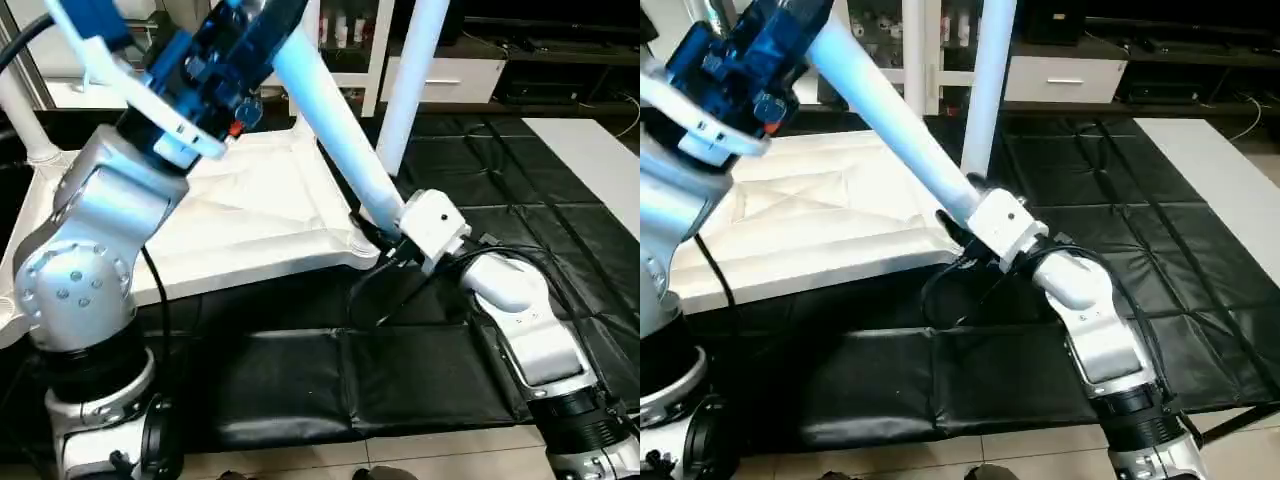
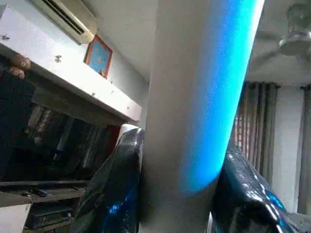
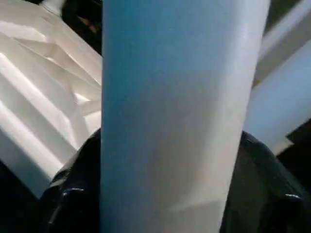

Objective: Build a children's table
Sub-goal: Pick table leg

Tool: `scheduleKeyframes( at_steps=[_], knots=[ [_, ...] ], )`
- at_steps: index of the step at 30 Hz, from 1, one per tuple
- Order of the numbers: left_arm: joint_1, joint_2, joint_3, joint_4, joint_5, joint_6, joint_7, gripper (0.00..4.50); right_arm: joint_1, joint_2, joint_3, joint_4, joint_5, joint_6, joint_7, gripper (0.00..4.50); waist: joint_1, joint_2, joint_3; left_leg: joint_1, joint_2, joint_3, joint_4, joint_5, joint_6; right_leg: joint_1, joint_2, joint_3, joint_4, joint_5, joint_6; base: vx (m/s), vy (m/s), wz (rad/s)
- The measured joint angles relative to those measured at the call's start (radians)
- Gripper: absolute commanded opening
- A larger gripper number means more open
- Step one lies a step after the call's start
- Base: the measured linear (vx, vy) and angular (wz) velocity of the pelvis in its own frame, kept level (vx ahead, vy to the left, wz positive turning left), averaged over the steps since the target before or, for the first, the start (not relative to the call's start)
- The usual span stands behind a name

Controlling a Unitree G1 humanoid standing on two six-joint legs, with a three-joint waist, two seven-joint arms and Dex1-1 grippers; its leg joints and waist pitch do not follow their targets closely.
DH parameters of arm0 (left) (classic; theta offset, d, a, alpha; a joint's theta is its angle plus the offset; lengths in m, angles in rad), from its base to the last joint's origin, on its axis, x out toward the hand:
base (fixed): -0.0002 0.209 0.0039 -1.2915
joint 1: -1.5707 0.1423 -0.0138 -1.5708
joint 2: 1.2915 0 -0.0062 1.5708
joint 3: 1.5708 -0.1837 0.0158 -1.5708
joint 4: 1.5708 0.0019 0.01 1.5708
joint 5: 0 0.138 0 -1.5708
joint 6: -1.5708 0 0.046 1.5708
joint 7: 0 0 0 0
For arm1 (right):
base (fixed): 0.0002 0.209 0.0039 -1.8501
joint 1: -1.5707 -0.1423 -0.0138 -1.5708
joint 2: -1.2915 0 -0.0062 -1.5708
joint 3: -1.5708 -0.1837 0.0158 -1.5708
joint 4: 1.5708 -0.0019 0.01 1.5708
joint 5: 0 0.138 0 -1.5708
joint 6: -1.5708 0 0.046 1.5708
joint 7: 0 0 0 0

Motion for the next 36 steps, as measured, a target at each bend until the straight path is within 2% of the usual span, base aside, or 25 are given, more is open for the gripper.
scheduleKeyframes(
  at_steps=[1, 3, 4, 12, 19, 24, 36],
  knots=[
    [0.004, 0.004, -0.004, -0.003, 0.000, -0.002, -0.001, 1.54, 0.000, 0.002, 0.003, 0.000, -0.006, 0.000, -0.006, 3.65, 0.000, 0.000, 0.000, 0.000, 0.000, 0.000, 0.000, 0.000, 0.000, 0.000, 0.000, 0.000, 0.000, 0.000, 0.000, 0.000, 0.000, 0.00],
    [0.008, 0.006, -0.012, -0.008, 0.004, -0.010, -0.003, 1.54, 0.000, 0.009, 0.005, 0.000, -0.021, -0.001, -0.013, 3.65, -0.001, 0.000, 0.000, 0.000, 0.000, 0.000, 0.000, 0.000, 0.000, 0.000, 0.000, 0.000, 0.000, 0.000, 0.000, 0.000, 0.000, 0.00],
    [0.009, 0.007, -0.015, -0.010, 0.011, -0.016, -0.005, 1.54, 0.000, 0.012, 0.006, 0.000, -0.028, -0.001, -0.019, 3.90, -0.001, 0.000, 0.000, 0.000, 0.000, 0.000, 0.000, 0.000, 0.000, 0.000, 0.000, 0.000, 0.000, 0.000, 0.000, 0.000, 0.000, 0.00],
    [0.017, -0.002, -0.055, -0.034, 0.082, -0.069, -0.017, 1.53, 0.007, 0.063, 0.067, -0.004, -0.046, 0.008, -0.032, 3.95, -0.001, 0.000, 0.000, 0.000, 0.000, 0.000, 0.000, 0.000, 0.000, 0.000, 0.000, 0.000, 0.000, 0.000, 0.000, 0.000, 0.000, 0.00],
    [0.018, -0.015, -0.087, -0.034, 0.140, -0.138, -0.018, 1.50, 0.007, 0.087, 0.066, -0.031, -0.064, 0.028, -0.070, 3.95, -0.002, 0.000, 0.000, 0.000, 0.000, 0.000, 0.000, 0.000, 0.000, 0.000, 0.000, 0.001, 0.000, 0.000, 0.000, 0.000, 0.000, 0.00],
    [0.018, -0.020, -0.102, -0.034, 0.187, -0.182, -0.027, 1.49, 0.007, 0.131, 0.040, -0.035, -0.066, 0.087, -0.127, 3.95, -0.002, 0.000, 0.000, 0.000, 0.000, 0.000, 0.000, 0.000, 0.000, 0.000, 0.001, 0.001, 0.001, 0.000, 0.000, 0.000, 0.000, 0.00],
    [0.019, -0.012, -0.122, -0.012, 0.238, -0.248, -0.068, 1.49, 0.007, 0.124, 0.041, -0.036, -0.067, 0.098, -0.129, 3.95, -0.002, 0.000, 0.000, 0.000, 0.000, 0.000, 0.000, 0.000, 0.000, 0.000, 0.001, 0.001, 0.001, 0.000, 0.000, 0.000, 0.000, 0.00]
  ],
)
